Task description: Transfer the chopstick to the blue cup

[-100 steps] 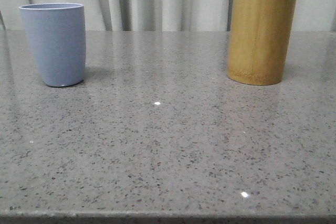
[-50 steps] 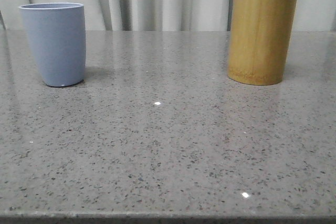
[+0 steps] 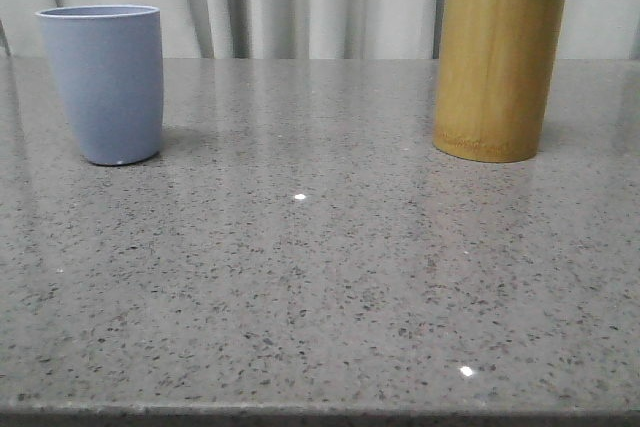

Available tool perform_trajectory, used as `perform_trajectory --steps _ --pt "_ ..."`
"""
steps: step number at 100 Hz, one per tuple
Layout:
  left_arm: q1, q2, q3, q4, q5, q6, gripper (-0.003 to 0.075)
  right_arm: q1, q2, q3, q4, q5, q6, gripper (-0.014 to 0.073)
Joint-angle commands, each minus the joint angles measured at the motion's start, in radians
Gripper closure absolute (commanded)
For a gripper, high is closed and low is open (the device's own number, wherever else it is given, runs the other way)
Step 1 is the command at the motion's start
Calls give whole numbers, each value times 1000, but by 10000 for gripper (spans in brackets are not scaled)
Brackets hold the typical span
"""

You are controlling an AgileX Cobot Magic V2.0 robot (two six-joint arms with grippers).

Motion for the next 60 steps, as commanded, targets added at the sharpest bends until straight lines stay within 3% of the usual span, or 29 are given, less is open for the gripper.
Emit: perform_trajectory --steps 1,8,20,32,60 --pt "1 91 -92 -13 -10 -3 717 0 97 -107 1 -25 2 569" --pt "1 152 -138 -13 18 -3 651 0 154 -151 1 -20 2 493" --pt "1 248 -198 -15 18 -3 468 0 241 -206 1 -24 1 363" --pt "1 333 -245 -15 14 -3 338 0 316 -243 1 -25 1 277" --pt "1 415 -262 -44 -36 -3 351 0 398 -249 1 -37 2 253"
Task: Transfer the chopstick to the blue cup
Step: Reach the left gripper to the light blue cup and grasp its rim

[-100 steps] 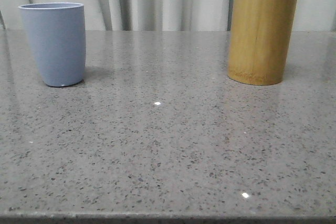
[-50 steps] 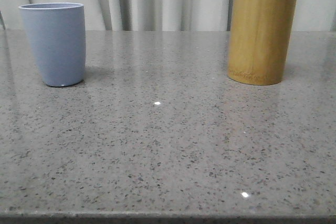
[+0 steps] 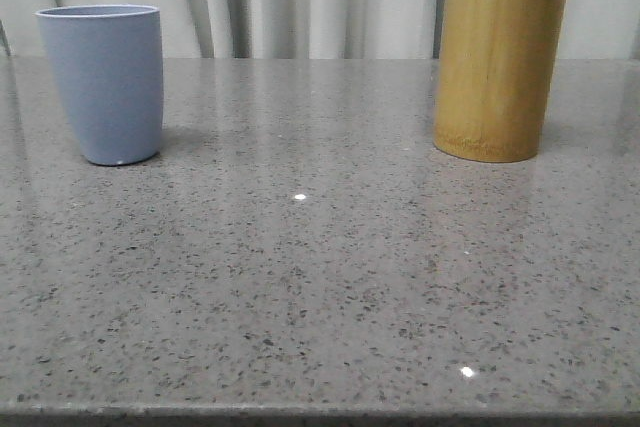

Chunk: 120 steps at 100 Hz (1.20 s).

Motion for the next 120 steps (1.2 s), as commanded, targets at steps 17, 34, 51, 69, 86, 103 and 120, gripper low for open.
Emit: perform_trajectory --steps 17,34,51,69,86,103,120 --pt "-1 71 -76 -47 -99 -3 384 0 31 -41 -3 -67 1 253" --pt "-6 211 -224 -60 76 18 387 0 31 -45 -3 -59 1 253" --pt "-71 379 -393 -90 156 81 350 0 31 -45 -3 -58 1 253" --pt "-165 547 -553 -90 199 102 336 0 31 -45 -3 -58 1 253" --pt "-219 715 -698 -90 275 104 335 0 31 -45 -3 -58 1 253" --pt "-231 860 -829 -90 404 104 335 0 31 -45 -3 -58 1 253" --pt "-231 963 -896 -88 479 104 336 0 31 -45 -3 -58 1 253"
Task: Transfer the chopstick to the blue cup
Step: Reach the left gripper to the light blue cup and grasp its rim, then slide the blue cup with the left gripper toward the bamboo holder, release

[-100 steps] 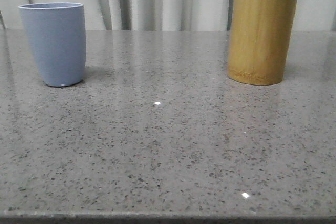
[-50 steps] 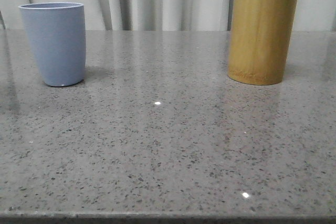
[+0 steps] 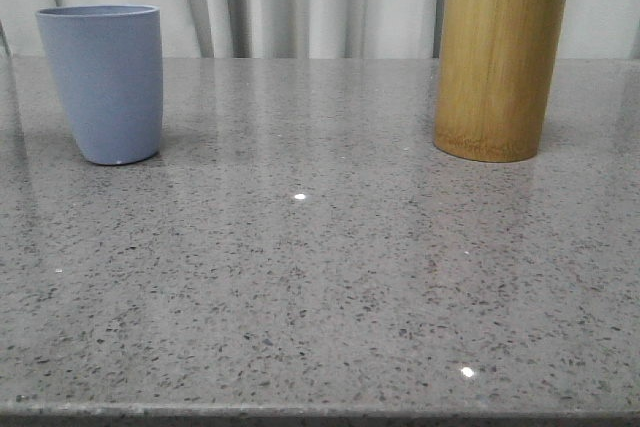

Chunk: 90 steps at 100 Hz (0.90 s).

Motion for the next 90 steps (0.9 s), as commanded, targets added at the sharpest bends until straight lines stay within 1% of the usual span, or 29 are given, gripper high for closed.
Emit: perform_trajectory --steps 1,17,38,43,50,72,90 --pt "-8 17 -57 -14 0 4 336 0 7 -35 -3 -67 0 253" --pt "-8 74 -65 -14 20 4 338 0 7 -35 -3 -67 0 253" --pt "-8 115 -65 -14 43 4 384 0 7 -35 -3 -67 0 253" --pt "-8 122 -65 -14 45 -1 409 0 7 -35 -3 -67 0 253" --pt "-8 124 -65 -14 46 -5 470 0 7 -35 -3 -67 0 253" --pt "-8 124 -68 -14 46 -5 741 0 7 -35 -3 -67 0 253" --pt "-8 124 -107 -44 53 -5 739 0 7 -35 -3 -67 0 253"
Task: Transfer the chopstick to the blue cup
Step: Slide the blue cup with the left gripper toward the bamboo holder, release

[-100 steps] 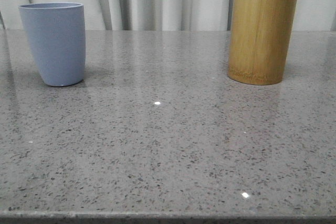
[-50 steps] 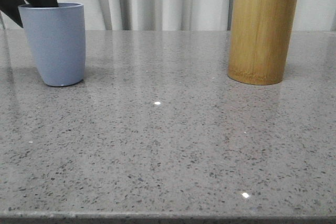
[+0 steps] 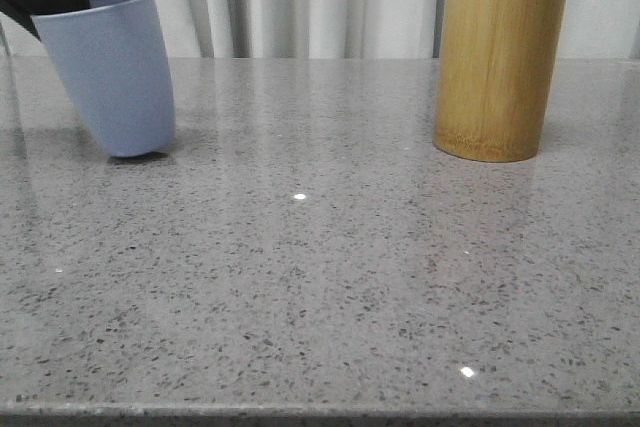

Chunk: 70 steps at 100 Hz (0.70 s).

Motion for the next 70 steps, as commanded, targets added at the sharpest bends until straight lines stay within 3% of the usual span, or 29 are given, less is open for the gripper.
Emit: perform_trajectory --steps 1,46,70 --pt "-7 -38 -56 -44 -27 -4 739 0 7 -35 -4 -69 0 253" --pt "-198 117 -272 -60 -18 -4 739 0 7 -35 -4 -69 0 253" --pt "-238 182 -356 -63 3 -4 726 0 7 -35 -4 -69 0 253"
